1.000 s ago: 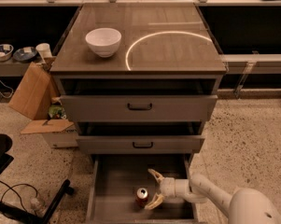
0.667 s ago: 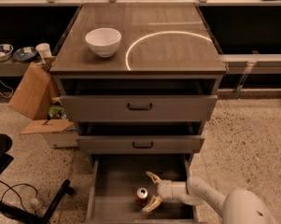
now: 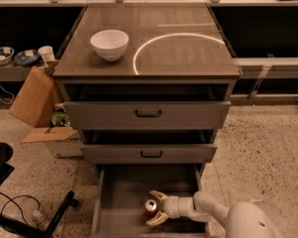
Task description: Pick coke can from bottom drawer and place on counter
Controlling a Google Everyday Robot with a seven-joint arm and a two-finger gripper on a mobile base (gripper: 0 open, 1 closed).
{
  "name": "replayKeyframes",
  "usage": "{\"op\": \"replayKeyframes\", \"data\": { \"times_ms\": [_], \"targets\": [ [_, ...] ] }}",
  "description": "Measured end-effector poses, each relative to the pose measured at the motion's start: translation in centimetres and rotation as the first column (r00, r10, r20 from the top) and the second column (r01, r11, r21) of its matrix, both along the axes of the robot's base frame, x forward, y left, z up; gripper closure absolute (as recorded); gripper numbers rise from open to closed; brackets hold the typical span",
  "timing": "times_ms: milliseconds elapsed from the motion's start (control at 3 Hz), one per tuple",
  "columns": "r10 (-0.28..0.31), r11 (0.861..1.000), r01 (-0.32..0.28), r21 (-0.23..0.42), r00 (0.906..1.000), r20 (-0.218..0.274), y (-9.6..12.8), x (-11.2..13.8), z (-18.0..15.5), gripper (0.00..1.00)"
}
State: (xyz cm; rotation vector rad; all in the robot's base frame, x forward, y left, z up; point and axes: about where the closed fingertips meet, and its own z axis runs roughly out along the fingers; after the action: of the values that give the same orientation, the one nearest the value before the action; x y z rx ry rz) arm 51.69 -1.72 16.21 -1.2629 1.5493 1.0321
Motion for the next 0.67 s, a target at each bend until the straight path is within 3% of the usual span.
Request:
{"op": "replayKeyframes", "data": {
  "times_ms": [667],
  "targets": [
    [0.000,1.000,0.000,0.000,1.0000,-0.001,0.04,-0.03,-0.10,0.64]
  ]
}}
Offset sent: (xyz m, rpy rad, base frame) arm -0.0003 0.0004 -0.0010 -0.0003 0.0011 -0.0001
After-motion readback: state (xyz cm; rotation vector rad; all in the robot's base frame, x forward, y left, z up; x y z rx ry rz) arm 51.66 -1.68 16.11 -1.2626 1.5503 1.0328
